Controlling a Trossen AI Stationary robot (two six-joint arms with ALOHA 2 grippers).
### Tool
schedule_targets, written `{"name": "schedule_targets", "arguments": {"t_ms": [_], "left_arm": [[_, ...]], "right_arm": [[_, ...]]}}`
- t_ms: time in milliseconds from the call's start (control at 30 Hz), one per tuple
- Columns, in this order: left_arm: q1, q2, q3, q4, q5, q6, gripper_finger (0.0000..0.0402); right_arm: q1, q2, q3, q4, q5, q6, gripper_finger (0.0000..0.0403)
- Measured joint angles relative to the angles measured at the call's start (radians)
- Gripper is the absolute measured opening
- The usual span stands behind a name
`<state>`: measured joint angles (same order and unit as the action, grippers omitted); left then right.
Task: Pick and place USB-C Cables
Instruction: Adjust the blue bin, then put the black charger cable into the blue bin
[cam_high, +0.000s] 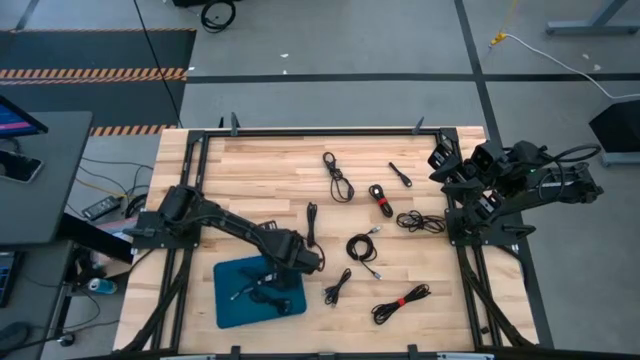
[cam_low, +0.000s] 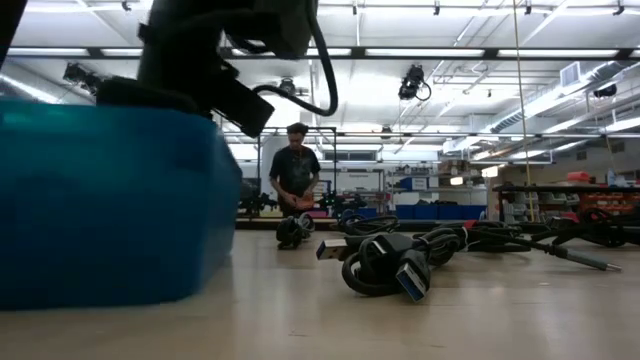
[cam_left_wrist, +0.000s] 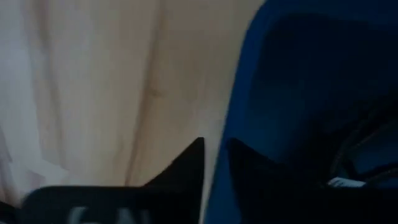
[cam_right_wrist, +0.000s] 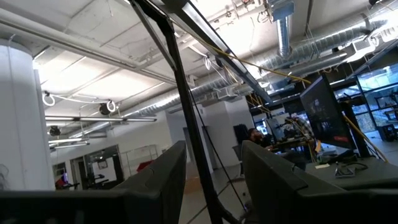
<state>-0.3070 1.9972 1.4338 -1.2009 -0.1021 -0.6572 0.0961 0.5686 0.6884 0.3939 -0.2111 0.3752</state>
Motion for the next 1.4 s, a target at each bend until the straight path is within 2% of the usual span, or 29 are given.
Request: {"name": "schedule_targets", "arguments": {"t_ms": [133,333,533,733,1000,1400], "left_arm": [[0.039,0.0,0.0,-0.001,0.001,0.003,0.0012],[0.112,0.0,0.0,-0.001,-0.063,0.007,0.0012],[0.181,0.0,0.0,0.002,-0.07,0.079,0.0008],[0.2,0.0,0.0,0.002,-0.071,0.1,0.0012],[0.179,-0.006,0.009,-0.013,-0.069,0.082,0.0063],[0.193,-0.024,0.263,-0.184,-0.078,0.091,0.0155]], "right_arm": [[0.0,0.0,0.0,0.0,0.0,0.0,0.0162],[0.0,0.0,0.0,0.0,0.0,0.0,0.0162],[0.0,0.0,0.0,0.0,0.0,0.0,0.0162],[0.0,0.0,0.0,0.0,0.0,0.0,0.0162],[0.0,0.0,0.0,0.0,-0.003,-0.003,0.0162],[0.0,-0.002,0.0,0.0,-0.011,-0.003,0.0162]]}}
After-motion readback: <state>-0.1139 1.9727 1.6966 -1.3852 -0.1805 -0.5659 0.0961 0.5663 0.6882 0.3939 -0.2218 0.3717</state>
